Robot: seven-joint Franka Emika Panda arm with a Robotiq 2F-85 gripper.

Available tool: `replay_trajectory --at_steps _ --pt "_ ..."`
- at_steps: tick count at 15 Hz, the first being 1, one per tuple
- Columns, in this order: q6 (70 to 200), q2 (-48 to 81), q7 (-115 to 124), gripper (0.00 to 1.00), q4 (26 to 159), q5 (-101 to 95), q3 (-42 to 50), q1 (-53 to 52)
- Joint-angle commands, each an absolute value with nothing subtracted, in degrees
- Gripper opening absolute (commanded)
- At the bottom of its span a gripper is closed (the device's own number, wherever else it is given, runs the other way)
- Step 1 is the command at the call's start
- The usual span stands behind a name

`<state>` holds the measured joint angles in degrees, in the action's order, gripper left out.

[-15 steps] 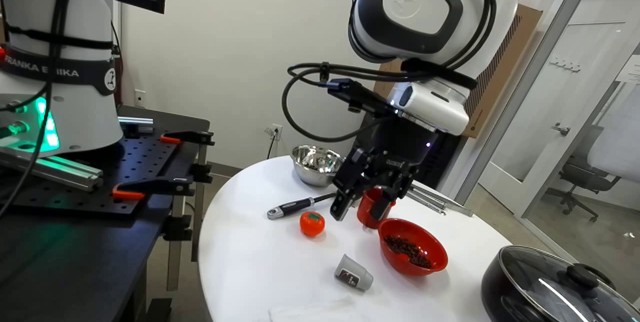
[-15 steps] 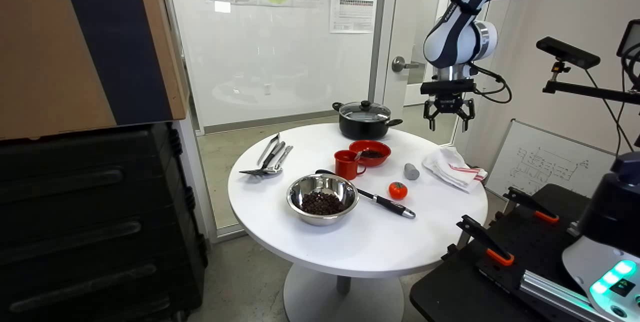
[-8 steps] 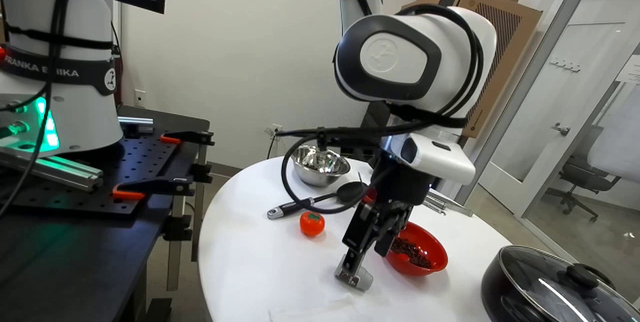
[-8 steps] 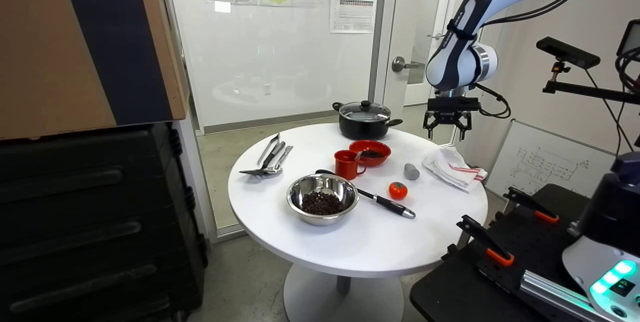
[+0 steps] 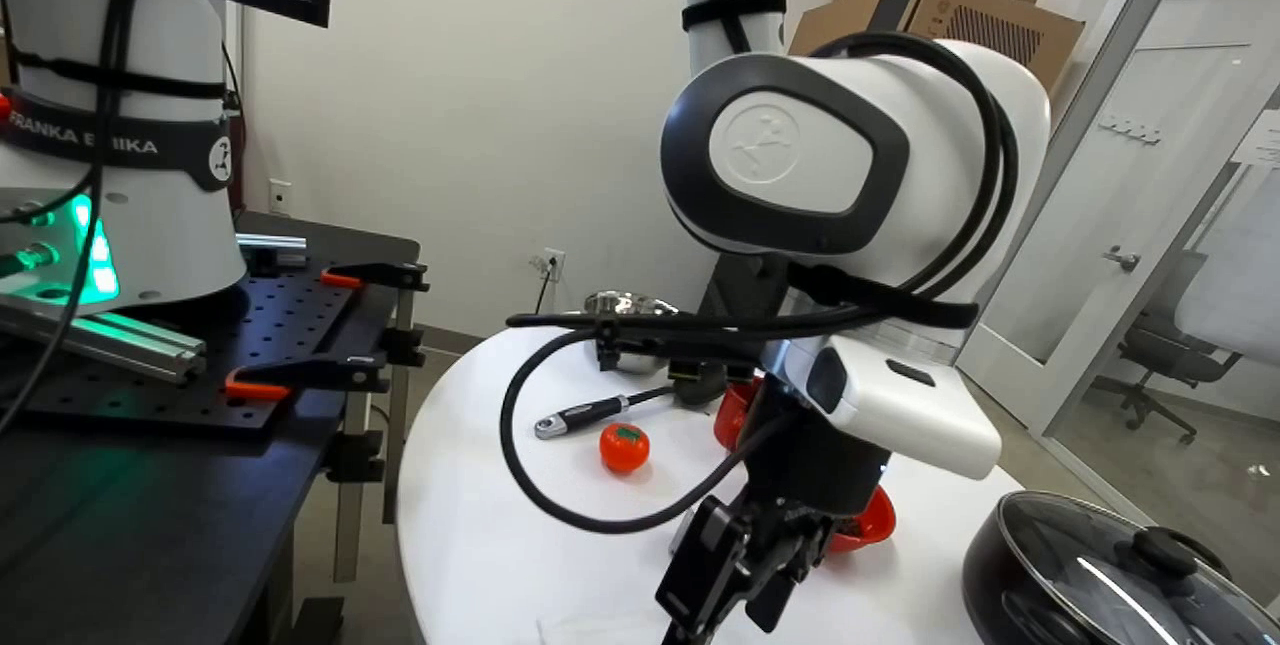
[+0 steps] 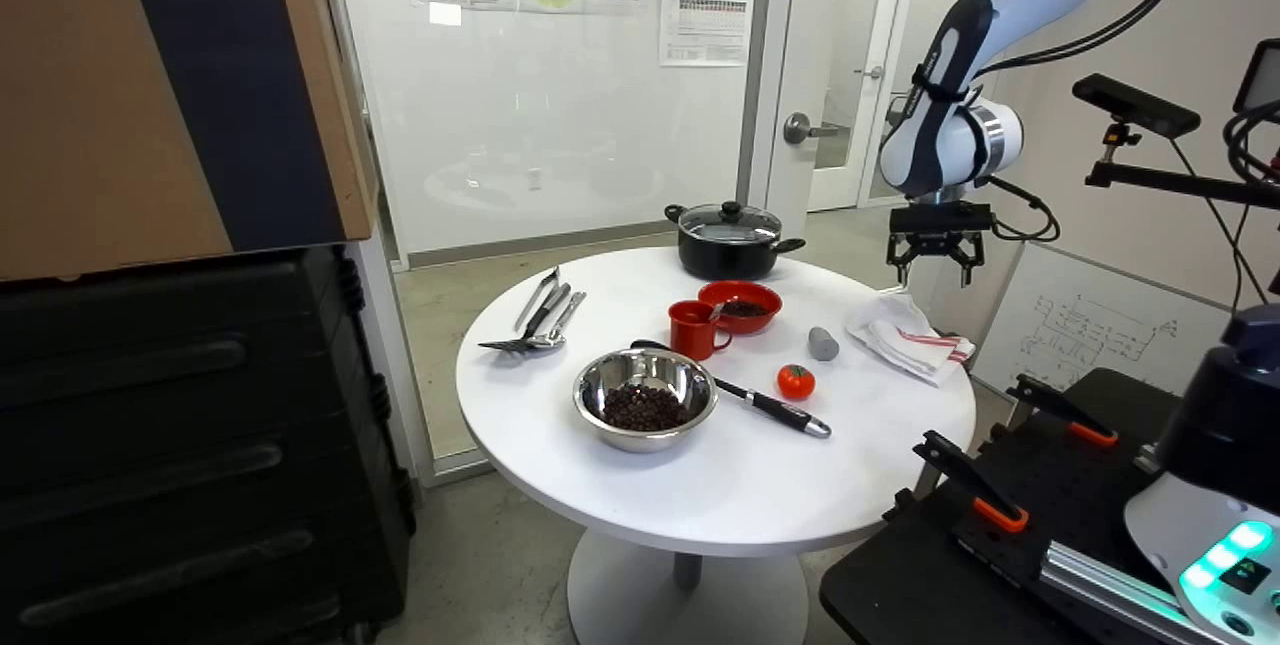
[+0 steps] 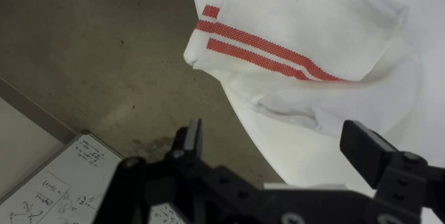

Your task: Put the red and white towel in the silver bowl

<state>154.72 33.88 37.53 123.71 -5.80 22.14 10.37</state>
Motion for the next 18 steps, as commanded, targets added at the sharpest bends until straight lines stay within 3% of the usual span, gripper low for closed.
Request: replay_trajectory --at_steps 1,10,18 --pt "154.7 34.75 36.23 1.0 123.15 -3.94 23.52 9.08" --pt "158.01 36.9 35.06 1.0 123.36 -1.84 21.1 10.08" --pt "174.53 44.55 28.34 1.0 123.72 5.7 16.35 10.51"
